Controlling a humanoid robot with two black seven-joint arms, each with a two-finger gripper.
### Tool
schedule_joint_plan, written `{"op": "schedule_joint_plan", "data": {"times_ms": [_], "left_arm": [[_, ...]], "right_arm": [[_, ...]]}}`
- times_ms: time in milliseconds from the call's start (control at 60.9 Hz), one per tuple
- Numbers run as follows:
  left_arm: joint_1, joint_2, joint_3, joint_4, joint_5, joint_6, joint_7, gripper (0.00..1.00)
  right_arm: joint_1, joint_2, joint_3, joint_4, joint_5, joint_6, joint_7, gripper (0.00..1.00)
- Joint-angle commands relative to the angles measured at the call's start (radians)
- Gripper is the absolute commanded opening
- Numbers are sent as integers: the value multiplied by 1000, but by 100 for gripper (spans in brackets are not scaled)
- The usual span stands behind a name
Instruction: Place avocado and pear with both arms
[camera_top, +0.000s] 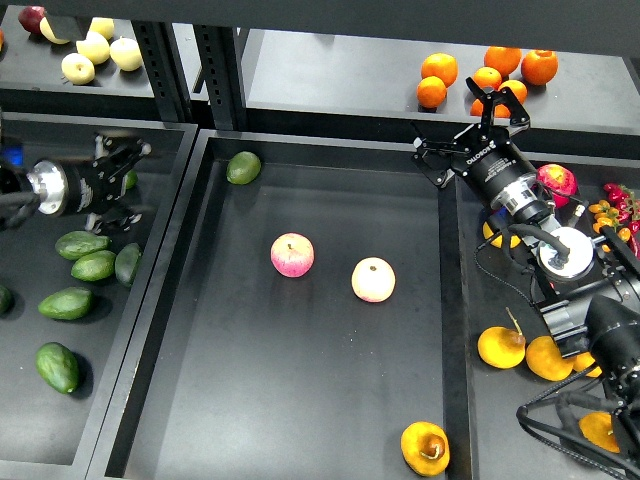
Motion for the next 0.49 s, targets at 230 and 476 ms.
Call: {"op": "schedule_joint_plan", "data": {"times_ms": [230,476], "left_arm": [[61,-167,-228,-1,-2,0,0,94],[98,-260,-340,-5,-4,0,0,95]], "right_arm": [[1,0,1,0,0,0,0,100],[1,0,1,-2,0,0,-11,100]]}}
